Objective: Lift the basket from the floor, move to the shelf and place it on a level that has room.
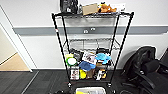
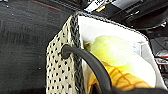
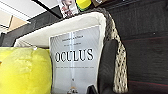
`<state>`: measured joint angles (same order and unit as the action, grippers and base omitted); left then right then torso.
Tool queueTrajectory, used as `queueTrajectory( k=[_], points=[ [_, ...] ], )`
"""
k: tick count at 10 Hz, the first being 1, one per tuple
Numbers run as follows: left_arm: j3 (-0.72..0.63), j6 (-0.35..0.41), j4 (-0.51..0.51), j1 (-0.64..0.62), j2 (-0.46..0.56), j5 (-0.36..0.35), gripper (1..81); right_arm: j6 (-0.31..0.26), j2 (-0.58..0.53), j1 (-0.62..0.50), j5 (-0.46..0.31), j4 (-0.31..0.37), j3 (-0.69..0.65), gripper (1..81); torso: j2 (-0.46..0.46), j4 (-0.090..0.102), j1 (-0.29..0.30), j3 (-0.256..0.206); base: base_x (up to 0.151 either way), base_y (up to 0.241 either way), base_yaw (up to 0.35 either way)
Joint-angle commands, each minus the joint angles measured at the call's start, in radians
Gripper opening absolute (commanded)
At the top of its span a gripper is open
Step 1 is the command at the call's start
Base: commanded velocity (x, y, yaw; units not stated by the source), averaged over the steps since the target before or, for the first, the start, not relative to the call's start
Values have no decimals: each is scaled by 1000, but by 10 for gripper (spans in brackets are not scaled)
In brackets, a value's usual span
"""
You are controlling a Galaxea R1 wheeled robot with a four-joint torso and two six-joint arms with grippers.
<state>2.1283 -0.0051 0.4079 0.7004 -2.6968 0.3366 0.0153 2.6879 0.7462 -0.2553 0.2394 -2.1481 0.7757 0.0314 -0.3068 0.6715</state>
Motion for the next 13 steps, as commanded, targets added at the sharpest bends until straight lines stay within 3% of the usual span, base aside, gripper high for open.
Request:
queueTrajectory(
  k=[1, 2, 5, 6, 7, 11, 13],
  points=[
    [-31, -1, 32, -134, -3, 58, 10, 5, 5, -164, -38, 18, 65, 10, -98, 0, 63, -97, 0, 0, 0],
    [-30, 1, 32, -126, -2, 58, 10, 5, 6, -164, -68, 11, 62, 10, -131, 0, 85, -130, 0, 0, 0],
    [-27, 1, 32, -112, 6, 56, 10, 5, -13, -138, -68, 3, 64, 10, -236, 0, 154, -228, 0, 0, 0],
    [-27, 1, 34, -106, 9, 56, 10, 5, -27, -127, -67, 6, 68, 10, -363, 0, 237, -182, 0, 0, 0],
    [-27, 1, 34, -100, 14, 56, 10, 5, -39, -118, -61, 8, 73, 10, -301, 0, 198, -187, 0, 0, 0],
    [-27, 8, 26, -74, 15, 56, 10, 6, -57, -96, -50, 14, 80, 10, -441, 0, 290, -201, 0, 0, 0],
    [-27, 10, 29, -71, 17, 56, 10, 5, -49, -95, -48, 12, 96, 10, -509, 0, 307, -201, 0, 0, 0]
  ],
)
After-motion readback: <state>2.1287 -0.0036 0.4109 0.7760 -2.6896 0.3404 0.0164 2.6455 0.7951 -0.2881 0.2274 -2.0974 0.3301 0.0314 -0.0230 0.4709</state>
